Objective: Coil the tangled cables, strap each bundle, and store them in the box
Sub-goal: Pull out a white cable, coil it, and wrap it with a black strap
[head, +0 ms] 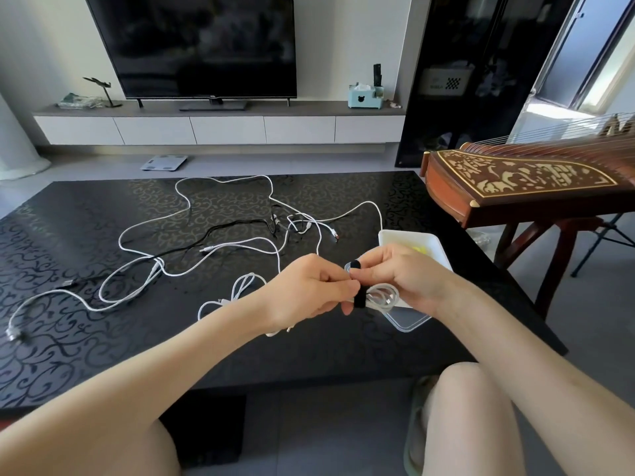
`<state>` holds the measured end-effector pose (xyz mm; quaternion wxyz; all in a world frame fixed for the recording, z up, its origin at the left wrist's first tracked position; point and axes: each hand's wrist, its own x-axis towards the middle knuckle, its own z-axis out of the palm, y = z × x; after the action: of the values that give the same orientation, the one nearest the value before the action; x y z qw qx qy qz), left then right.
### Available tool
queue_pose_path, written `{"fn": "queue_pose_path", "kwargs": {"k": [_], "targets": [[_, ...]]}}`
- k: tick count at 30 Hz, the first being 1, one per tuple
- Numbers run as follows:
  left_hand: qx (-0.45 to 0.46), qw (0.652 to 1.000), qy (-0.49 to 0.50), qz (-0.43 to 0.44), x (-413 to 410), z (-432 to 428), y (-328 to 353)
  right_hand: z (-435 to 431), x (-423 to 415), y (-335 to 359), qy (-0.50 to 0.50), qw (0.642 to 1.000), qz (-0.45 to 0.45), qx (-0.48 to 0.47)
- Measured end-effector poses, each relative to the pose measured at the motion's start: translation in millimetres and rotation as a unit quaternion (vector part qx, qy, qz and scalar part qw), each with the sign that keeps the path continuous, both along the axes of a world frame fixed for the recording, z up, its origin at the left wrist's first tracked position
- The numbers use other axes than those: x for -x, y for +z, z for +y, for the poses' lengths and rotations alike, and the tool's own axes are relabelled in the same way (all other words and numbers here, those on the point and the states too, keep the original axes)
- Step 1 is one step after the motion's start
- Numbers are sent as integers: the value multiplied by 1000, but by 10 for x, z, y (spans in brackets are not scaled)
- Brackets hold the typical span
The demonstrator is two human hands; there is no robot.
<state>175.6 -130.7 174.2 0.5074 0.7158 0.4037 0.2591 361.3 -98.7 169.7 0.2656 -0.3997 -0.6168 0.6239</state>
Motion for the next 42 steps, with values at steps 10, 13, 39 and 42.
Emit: {"fn": "queue_pose_path", "kwargs": {"k": [10,13,39,42], "targets": [[126,989,77,31,-87,3,-142,-264,83,71,-48,818,-312,-480],[240,965,103,-11,-104,75,-197,-332,89,-58,-28,680,-366,-634],[279,906,129,-291,165,468,-877,-91,511,-832,-191,926,199,258],[347,825,178,-409,136,563,-924,-40,667,-926,-163,916,206,303]]}}
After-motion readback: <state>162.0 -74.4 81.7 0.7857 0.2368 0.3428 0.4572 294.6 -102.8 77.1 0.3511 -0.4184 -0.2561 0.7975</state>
